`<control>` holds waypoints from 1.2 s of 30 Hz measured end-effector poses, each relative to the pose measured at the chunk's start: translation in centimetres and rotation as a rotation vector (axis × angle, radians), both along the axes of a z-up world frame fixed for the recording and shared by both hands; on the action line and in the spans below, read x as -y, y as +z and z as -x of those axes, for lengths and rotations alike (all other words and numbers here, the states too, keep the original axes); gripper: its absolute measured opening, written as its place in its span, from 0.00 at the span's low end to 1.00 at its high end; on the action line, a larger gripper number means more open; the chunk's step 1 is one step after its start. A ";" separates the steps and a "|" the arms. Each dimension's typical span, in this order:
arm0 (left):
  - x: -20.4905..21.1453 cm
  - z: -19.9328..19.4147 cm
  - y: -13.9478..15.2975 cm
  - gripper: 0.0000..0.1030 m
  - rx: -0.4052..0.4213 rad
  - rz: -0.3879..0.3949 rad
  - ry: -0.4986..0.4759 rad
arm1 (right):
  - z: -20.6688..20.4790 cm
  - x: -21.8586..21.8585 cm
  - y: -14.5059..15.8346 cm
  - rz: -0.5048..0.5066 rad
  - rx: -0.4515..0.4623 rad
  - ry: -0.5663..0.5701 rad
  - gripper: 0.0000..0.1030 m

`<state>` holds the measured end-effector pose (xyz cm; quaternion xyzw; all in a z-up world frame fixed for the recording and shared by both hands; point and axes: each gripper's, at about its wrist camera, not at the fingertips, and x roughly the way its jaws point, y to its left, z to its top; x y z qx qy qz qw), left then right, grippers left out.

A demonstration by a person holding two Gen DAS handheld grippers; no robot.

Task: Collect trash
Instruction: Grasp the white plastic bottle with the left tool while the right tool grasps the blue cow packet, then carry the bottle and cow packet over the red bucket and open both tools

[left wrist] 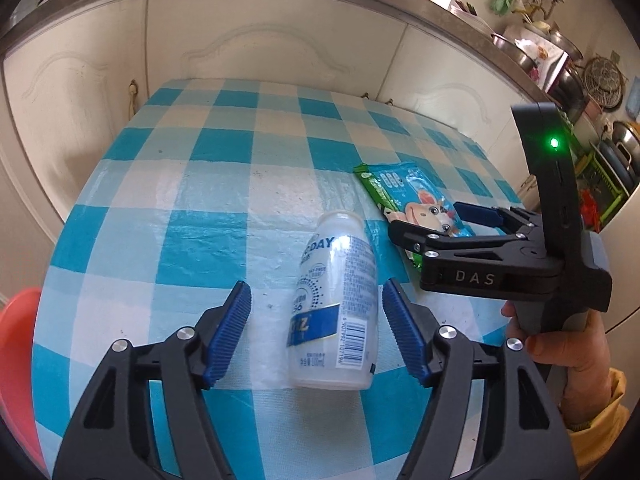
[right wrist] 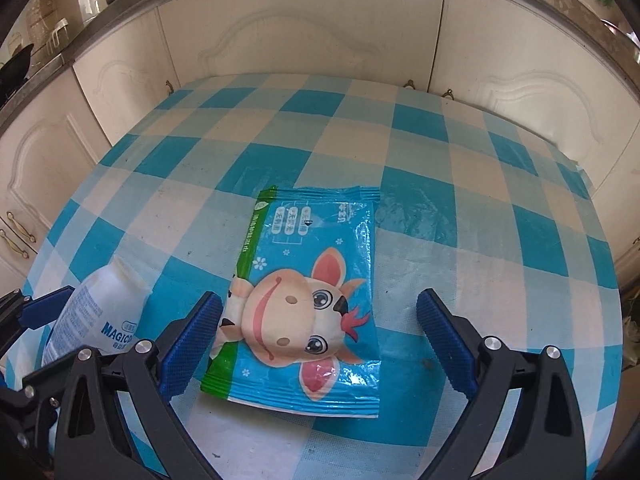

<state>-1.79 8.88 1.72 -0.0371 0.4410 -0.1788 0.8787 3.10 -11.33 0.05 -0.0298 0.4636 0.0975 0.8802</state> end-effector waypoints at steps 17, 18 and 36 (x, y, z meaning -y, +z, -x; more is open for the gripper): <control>0.7 -0.6 -0.6 0.42 -0.001 -0.042 0.001 | 0.4 -0.2 0.2 0.016 0.038 0.035 0.68; 0.8 -0.6 -0.6 0.42 -0.003 -0.039 0.004 | 0.4 -0.1 0.2 0.013 0.041 0.036 0.66; -1.1 0.5 1.6 0.42 0.032 0.030 0.073 | 0.4 2.6 0.8 -0.173 0.035 0.010 0.50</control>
